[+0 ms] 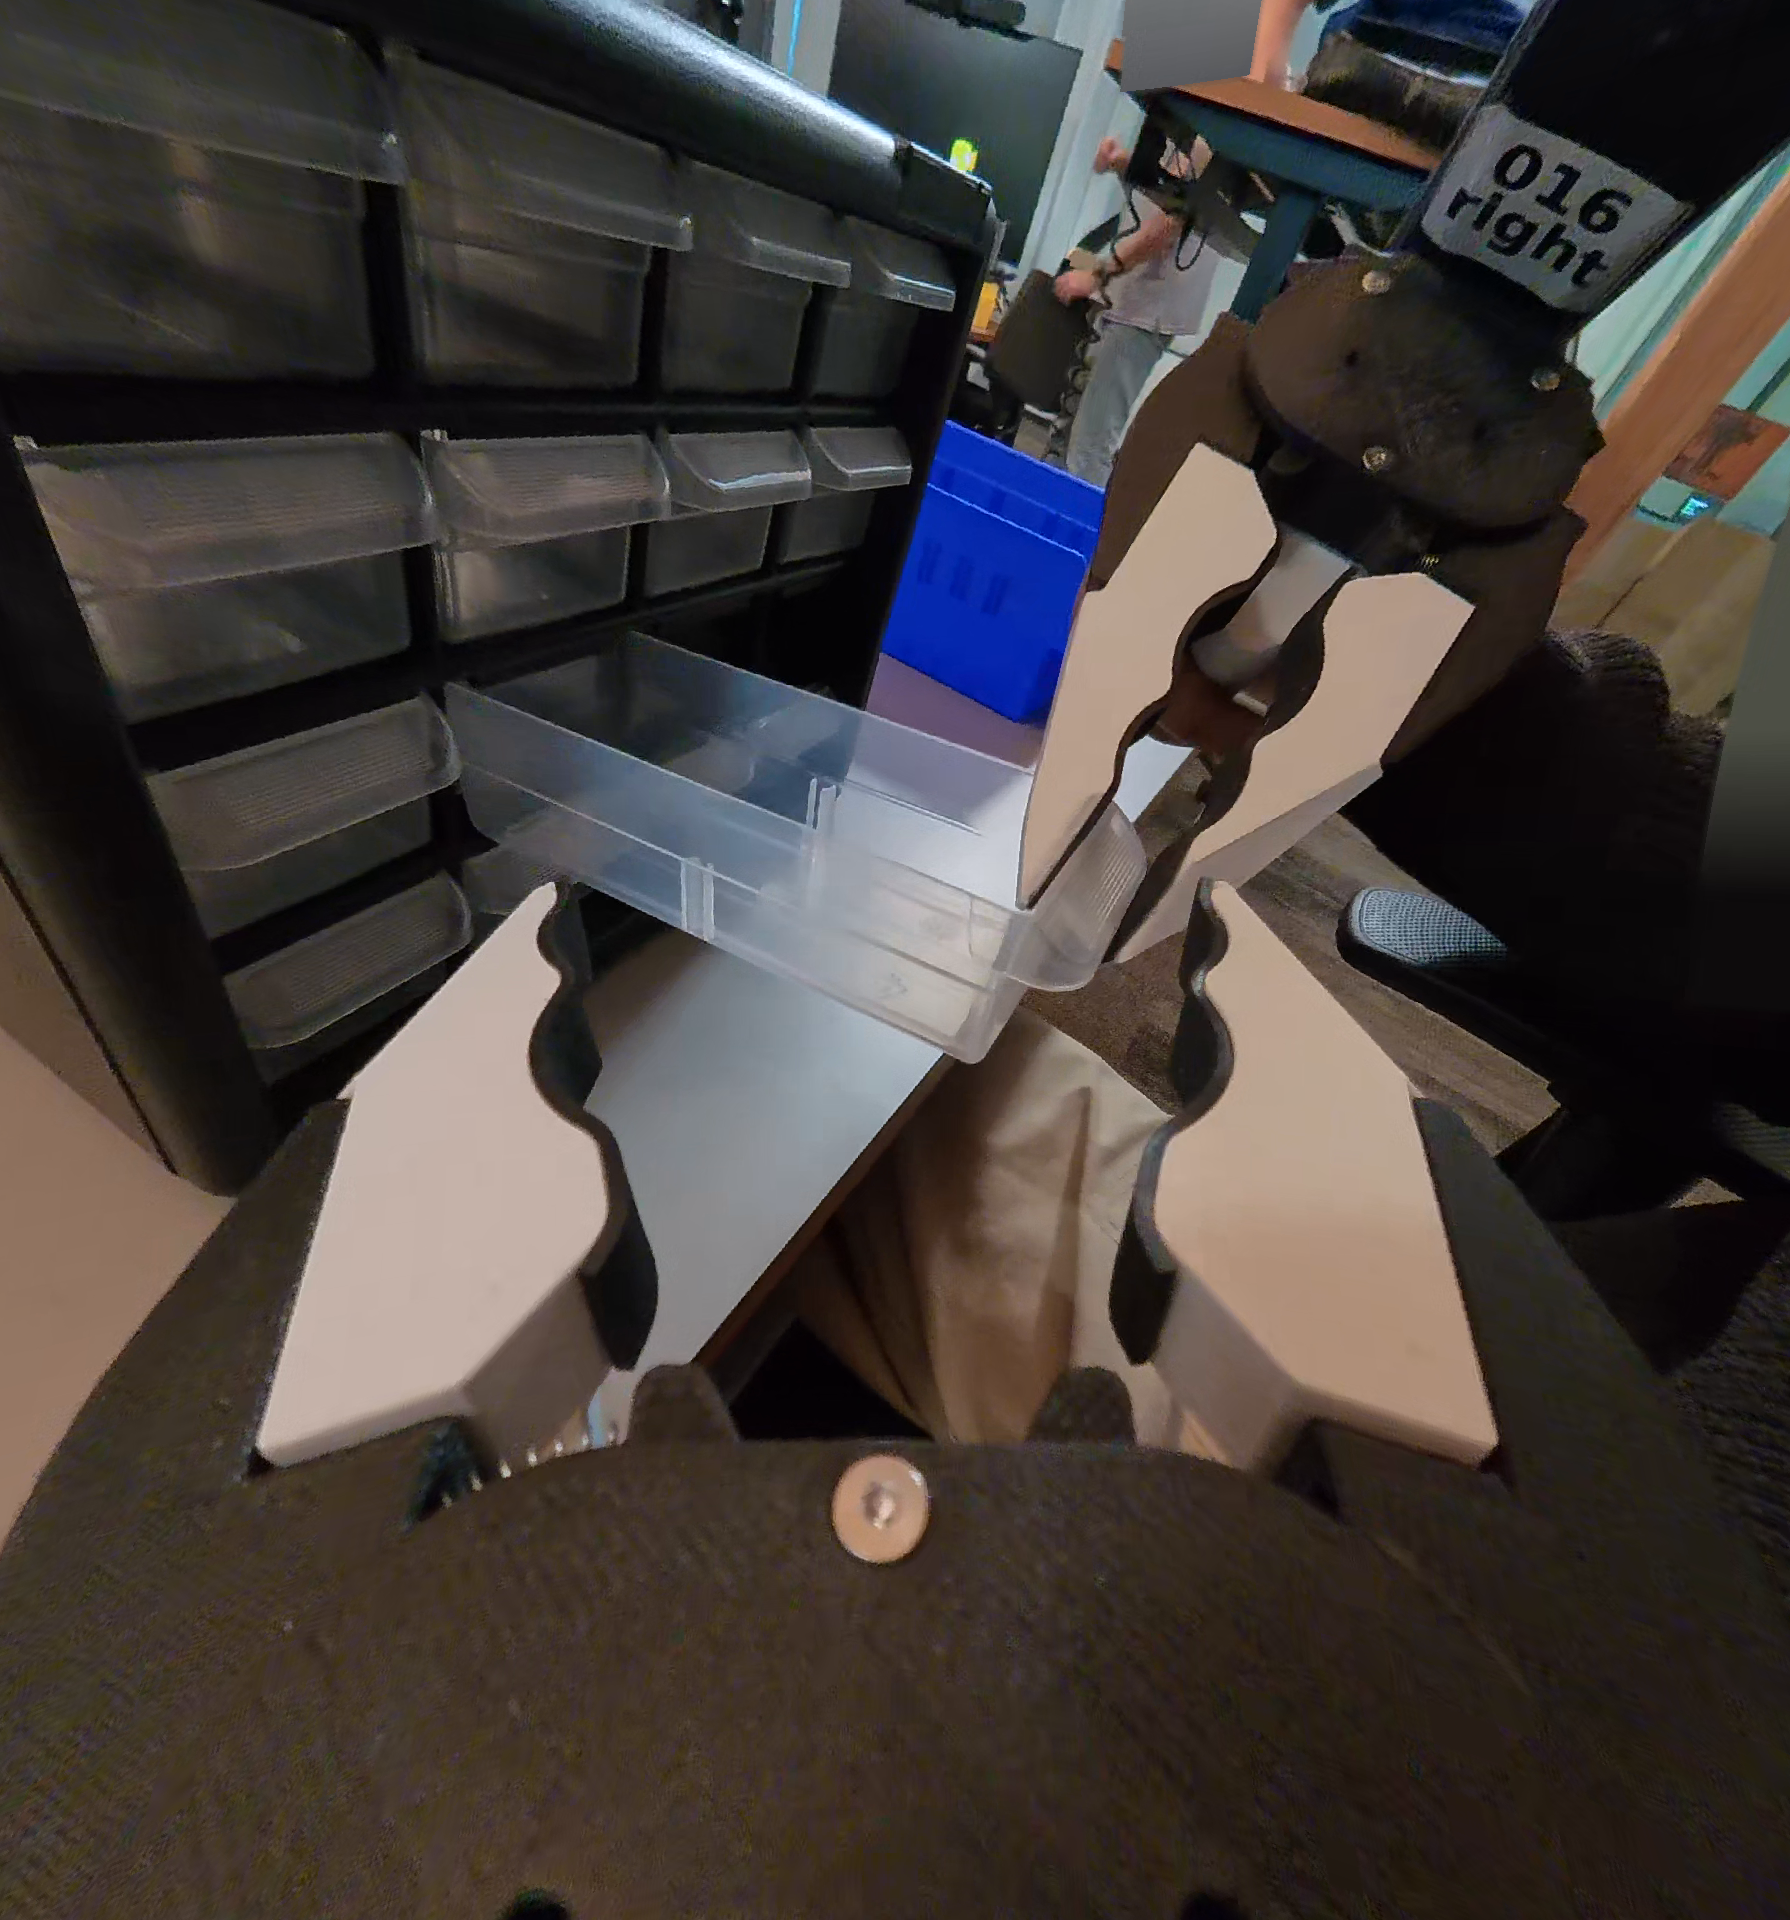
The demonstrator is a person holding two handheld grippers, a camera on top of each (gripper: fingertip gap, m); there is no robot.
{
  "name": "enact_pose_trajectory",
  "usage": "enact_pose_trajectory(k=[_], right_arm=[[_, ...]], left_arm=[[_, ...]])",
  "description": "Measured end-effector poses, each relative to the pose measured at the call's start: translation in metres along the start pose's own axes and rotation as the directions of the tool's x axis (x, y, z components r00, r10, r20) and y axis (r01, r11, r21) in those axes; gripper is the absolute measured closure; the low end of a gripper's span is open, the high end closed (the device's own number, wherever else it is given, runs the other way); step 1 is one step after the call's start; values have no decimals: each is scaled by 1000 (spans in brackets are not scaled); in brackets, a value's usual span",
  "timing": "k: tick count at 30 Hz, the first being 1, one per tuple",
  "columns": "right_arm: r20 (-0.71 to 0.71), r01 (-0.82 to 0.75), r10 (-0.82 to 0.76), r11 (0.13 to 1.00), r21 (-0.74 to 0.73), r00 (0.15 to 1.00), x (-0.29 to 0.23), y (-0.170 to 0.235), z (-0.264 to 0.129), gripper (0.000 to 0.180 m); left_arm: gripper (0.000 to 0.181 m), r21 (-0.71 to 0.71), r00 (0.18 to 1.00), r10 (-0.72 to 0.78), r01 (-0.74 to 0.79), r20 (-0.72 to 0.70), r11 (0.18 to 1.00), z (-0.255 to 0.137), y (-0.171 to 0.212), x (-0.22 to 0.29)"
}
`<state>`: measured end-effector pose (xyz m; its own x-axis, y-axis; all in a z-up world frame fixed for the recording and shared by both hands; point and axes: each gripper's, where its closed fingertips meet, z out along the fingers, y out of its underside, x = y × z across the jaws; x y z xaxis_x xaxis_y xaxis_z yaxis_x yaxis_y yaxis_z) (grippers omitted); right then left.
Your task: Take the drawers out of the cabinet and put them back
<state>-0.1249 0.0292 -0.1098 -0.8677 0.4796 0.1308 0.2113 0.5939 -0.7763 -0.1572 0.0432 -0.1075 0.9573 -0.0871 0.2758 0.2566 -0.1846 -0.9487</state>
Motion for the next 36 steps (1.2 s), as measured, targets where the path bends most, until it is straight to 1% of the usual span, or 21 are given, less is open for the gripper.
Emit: enact_pose_trajectory(k=[4,7,11,12,14,15,16,18,19,21,22,23,27,28,36], right_arm=[[-35,8,-9,1000,-26,999,8,8,4,165],[-86,17,-20,999,-46,996,19,17,8,165],[-233,18,-30,998,-52,972,44,24,11,162],[-275,14,-29,998,-58,961,50,26,11,158],[-327,-1,-12,999,-39,945,58,26,10,138],[-324,-7,2,1000,-15,946,57,23,9,131],[-312,-15,20,1000,19,950,55,19,7,127],[-266,-36,62,994,101,962,48,8,2,127],[-227,-51,83,988,144,970,42,3,-1,132],[-122,-89,117,973,214,986,28,-4,-4,155],[-74,-108,129,967,230,989,22,-4,-4,163],[-52,-126,142,965,231,989,20,-2,-2,166],[-116,-146,165,976,160,979,30,17,13,174],[-130,-147,166,978,149,977,32,19,16,179],[-201,-157,190,973,172,961,53,8,20,180]], left_arm=[[69,-15,1000,-26,26,-11,1000,2,5,-1],[69,-21,999,-42,42,-11,999,2,8,-3],[69,-29,999,-49,49,-7,998,3,11,-6],[69,-31,999,-51,50,-6,998,3,11,-7],[70,-36,999,-54,54,-4,998,3,14,-9],[70,-41,998,-58,58,-2,997,4,15,-10],[71,-48,998,-66,66,0,997,4,18,-11],[71,-62,996,-87,87,1,994,5,22,-14],[71,-66,995,-96,96,2,993,6,24,-15],[71,-66,994,-108,108,7,992,5,24,-18],[71,-64,994,-111,112,10,992,5,24,-20],[71,-63,993,-114,114,13,991,5,24,-21],[71,-67,991,-131,131,6,989,4,26,-22],[71,-69,991,-134,134,3,989,5,26,-22],[72,-83,989,-145,144,-13,986,7,30,-20]])
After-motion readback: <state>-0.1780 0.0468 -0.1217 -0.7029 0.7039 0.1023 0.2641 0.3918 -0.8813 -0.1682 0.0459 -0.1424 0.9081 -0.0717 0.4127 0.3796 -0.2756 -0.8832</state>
